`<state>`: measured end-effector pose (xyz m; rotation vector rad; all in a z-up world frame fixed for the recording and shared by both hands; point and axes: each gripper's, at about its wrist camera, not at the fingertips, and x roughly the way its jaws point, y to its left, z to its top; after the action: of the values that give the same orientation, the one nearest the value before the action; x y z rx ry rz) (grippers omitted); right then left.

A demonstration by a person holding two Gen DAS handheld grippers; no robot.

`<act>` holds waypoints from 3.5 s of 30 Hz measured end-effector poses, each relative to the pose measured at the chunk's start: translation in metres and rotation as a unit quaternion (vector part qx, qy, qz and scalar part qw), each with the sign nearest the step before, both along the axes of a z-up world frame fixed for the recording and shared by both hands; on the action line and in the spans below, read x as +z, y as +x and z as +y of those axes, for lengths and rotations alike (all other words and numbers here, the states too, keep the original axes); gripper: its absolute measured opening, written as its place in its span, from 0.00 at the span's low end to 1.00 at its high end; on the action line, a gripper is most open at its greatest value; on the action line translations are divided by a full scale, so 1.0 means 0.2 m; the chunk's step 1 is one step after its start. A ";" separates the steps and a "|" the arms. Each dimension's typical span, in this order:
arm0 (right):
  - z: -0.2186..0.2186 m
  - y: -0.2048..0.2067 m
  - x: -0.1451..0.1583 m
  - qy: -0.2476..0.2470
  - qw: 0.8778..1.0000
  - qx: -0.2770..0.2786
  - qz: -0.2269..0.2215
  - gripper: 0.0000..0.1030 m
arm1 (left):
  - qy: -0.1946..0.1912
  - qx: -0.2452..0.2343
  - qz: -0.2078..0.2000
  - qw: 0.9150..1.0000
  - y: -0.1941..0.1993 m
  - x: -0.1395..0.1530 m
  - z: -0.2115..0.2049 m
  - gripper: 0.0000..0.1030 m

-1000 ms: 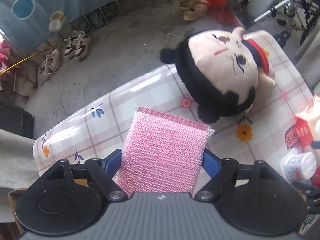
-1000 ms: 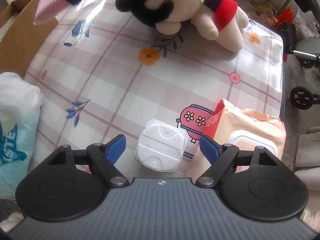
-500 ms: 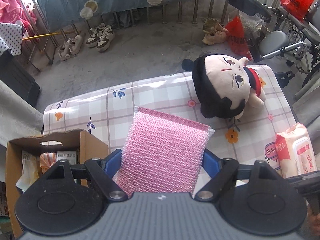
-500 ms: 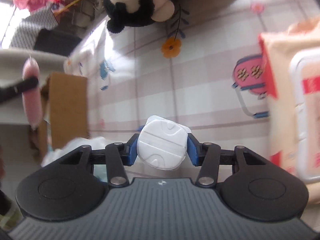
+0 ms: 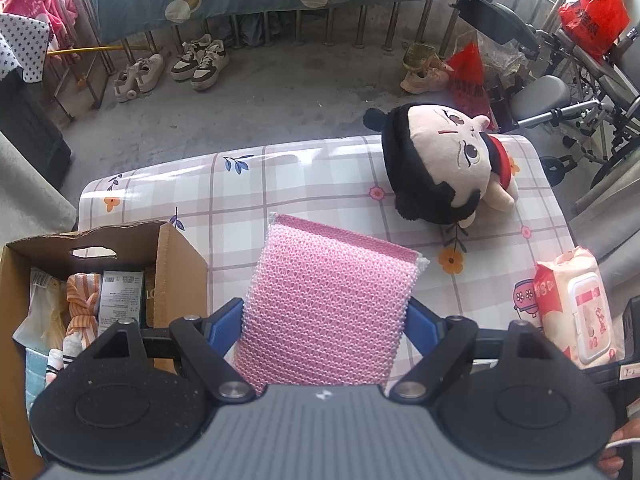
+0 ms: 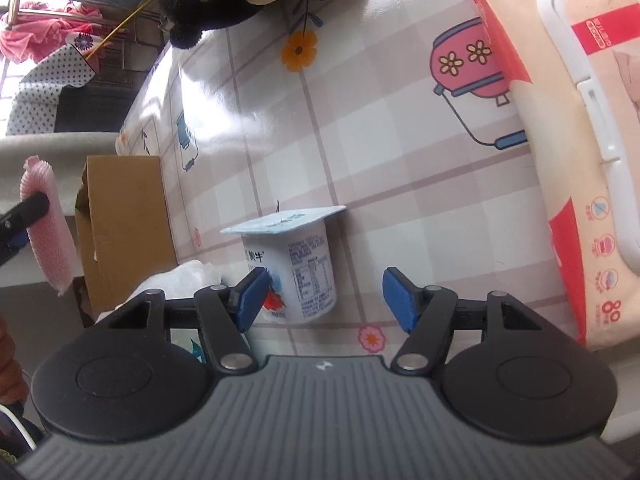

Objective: Organize soft objects

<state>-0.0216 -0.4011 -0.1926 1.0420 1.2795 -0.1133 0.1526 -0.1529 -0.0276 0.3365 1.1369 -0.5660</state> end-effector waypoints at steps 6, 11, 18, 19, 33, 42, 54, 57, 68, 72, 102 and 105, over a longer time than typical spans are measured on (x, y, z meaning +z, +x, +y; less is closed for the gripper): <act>0.05 0.12 0.10 -0.038 0.998 0.031 -0.027 0.84 | -0.003 0.006 0.003 1.000 0.01 -0.01 0.03 0.82; 0.16 0.27 0.02 -0.083 0.994 0.068 -0.001 0.74 | -0.002 0.008 0.005 1.000 0.01 -0.02 0.04 0.82; 0.18 0.25 0.10 -0.156 0.986 0.045 -0.046 0.46 | -0.004 0.013 0.005 1.000 0.01 -0.04 0.05 0.82; 0.18 0.25 0.11 -0.172 0.982 0.046 -0.061 0.46 | -0.004 0.015 0.007 1.000 0.01 -0.04 0.06 0.82; 0.27 0.19 0.16 -0.322 0.919 0.177 -0.143 0.51 | -0.004 0.024 0.011 1.000 0.01 -0.05 0.04 0.82; 0.15 0.12 0.25 -0.261 0.946 0.133 -0.140 0.83 | -0.008 0.028 0.012 0.999 0.01 -0.05 0.04 0.82; 0.06 0.60 0.06 -0.176 0.965 0.188 -0.055 0.45 | -0.001 0.035 0.010 0.999 0.02 -0.05 0.06 0.82; 0.11 0.57 0.11 -0.214 0.954 0.196 -0.075 0.46 | -0.002 0.037 0.009 0.999 0.03 -0.05 0.07 0.82; 0.26 0.28 0.14 -0.346 0.898 0.193 -0.191 0.47 | -0.002 0.035 0.009 0.999 0.04 -0.07 0.06 0.82; 0.28 0.18 0.12 -0.369 0.887 0.192 -0.200 0.46 | -0.001 0.032 0.008 0.999 0.04 -0.06 0.05 0.82; 0.09 0.32 0.17 -0.239 0.955 0.122 -0.122 0.45 | -0.022 0.066 0.022 0.997 0.03 0.04 0.16 0.82; 0.10 0.29 0.27 -0.227 0.959 0.102 -0.138 0.45 | -0.025 0.078 0.021 0.996 0.06 0.12 0.25 0.82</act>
<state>0.0369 -0.3816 -0.1382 0.5067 1.0336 -0.0939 0.1639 -0.1029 -0.0040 0.1909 1.1759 -0.4645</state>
